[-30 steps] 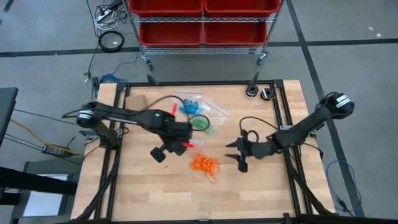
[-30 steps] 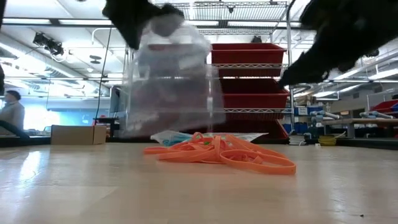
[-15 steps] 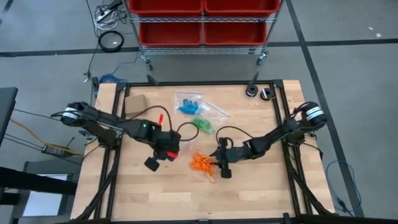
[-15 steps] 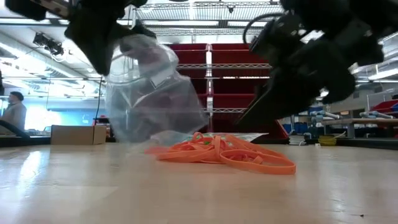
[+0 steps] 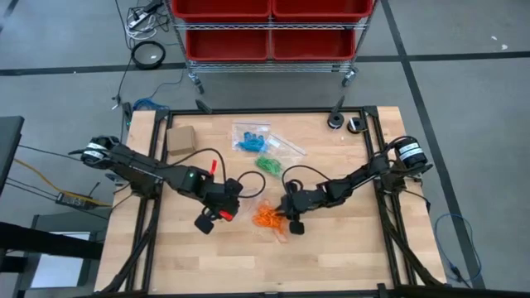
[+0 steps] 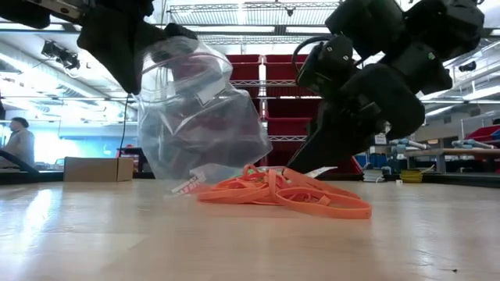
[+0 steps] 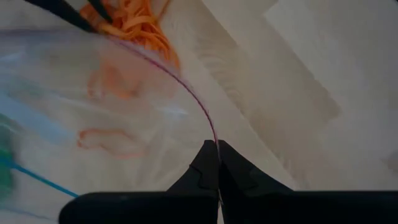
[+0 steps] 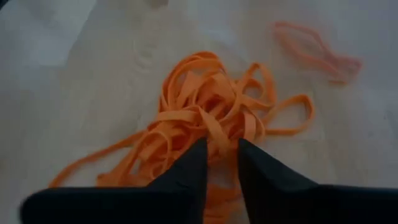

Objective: Sort rubber bands
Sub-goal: Put the orange rubber band into the transparent zip bag

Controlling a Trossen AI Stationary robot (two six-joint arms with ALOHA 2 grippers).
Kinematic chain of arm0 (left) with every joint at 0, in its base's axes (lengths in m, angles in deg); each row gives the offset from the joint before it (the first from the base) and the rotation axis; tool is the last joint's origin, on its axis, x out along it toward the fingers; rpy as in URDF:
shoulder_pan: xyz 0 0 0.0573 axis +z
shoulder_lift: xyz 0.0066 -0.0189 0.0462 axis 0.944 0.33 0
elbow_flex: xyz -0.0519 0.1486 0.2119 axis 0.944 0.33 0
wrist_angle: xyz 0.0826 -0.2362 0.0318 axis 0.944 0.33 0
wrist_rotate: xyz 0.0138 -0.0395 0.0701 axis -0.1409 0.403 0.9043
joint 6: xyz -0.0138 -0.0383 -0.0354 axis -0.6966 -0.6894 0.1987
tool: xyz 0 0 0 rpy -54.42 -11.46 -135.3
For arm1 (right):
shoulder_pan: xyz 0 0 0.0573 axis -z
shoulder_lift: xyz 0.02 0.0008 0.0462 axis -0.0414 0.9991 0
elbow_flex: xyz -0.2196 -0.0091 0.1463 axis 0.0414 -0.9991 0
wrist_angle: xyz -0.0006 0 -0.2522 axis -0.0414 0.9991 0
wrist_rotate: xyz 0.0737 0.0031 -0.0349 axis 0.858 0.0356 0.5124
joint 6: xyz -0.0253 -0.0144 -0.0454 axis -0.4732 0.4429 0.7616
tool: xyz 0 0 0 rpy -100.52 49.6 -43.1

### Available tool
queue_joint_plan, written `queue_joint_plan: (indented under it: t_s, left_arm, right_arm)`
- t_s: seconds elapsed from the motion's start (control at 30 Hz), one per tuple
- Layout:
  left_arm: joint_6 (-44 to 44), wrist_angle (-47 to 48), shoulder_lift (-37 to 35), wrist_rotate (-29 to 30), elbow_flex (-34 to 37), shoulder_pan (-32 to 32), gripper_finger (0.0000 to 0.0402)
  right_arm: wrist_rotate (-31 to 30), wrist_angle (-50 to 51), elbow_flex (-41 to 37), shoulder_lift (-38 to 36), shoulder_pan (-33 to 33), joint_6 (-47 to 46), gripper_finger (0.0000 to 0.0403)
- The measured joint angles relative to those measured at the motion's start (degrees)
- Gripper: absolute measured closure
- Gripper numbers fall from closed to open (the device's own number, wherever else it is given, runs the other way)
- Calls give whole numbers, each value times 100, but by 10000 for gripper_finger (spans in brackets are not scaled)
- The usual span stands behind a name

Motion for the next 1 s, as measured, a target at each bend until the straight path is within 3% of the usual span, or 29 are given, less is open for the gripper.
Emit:
queue_joint_plan:
  t_s: [0.17,0.53,0.83,0.9,1.0]
  left_arm:
    - [166,69,0,148,-12,4,401]
    - [450,1282,-9,375,-874,4,401]
    - [752,1331,60,-16,-1051,7,401]
    - [771,1325,100,-20,-1051,21,401]
    - [780,1372,114,-10,-1049,60,401]
  right_arm:
    - [-32,-101,11,-17,-56,13,396]
    - [-629,-144,321,-1077,-201,754,403]
    - [-972,-109,1303,-1597,-319,1978,403]
    - [-981,158,1556,-1590,-305,2160,403]
    - [-1139,1412,1825,-1595,-157,2068,403]
